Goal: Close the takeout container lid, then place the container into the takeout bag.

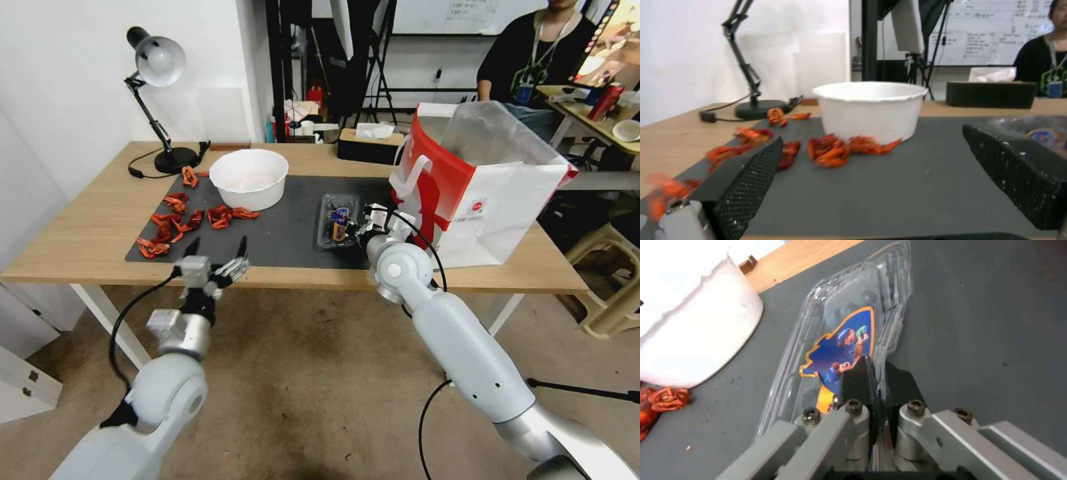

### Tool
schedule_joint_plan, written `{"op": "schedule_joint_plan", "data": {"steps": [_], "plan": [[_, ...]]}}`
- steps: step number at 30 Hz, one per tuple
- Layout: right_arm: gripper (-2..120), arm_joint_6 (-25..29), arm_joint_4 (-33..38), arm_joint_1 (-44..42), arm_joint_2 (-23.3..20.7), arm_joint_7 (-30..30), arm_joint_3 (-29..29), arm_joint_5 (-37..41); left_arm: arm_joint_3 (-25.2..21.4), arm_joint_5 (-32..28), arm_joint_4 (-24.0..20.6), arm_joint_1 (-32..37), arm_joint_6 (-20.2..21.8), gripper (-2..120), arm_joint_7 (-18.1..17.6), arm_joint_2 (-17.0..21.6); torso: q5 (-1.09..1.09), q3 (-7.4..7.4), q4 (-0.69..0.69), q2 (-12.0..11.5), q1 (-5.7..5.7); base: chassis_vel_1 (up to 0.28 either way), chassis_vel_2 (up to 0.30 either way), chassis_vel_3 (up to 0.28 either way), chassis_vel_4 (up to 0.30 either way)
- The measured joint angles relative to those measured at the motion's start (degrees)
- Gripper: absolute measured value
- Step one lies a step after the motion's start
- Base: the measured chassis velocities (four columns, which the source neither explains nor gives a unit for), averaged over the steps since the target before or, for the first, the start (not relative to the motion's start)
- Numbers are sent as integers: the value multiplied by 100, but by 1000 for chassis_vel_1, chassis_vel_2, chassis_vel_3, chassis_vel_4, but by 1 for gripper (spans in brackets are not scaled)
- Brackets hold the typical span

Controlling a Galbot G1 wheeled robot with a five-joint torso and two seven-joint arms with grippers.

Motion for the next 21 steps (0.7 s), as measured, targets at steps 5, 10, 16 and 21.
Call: {"op": "schedule_joint_plan", "data": {"steps": [5, 10, 16, 21], "plan": [[0, 6, 0, -1, -3, -12, 1, -7, -139, 154, 4, 473, -299, 100, 1, 3, 1, 0, 0, 0, 0, 0, 0, 0, 0], [0, 8, 13, -1, -25, -16, -1, -7, -155, 282, 83, 750, -489, 100, 8, -50, 1, 0, -1, 0, 0, 0, 0, 0, 0], [0, 13, 126, 20, -82, -28, -1, 65, -137, 347, 214, 884, -602, 100, 37, -88, 1, 0, -1, 0, 1, 0, 0, 0, 0], [0, 7, 403, 68, -152, -24, 59, 219, -139, 350, 239, 890, -602, 100, 43, -80, 1, 0, -1, 0, 1, 0, 0, 0, 0]]}}
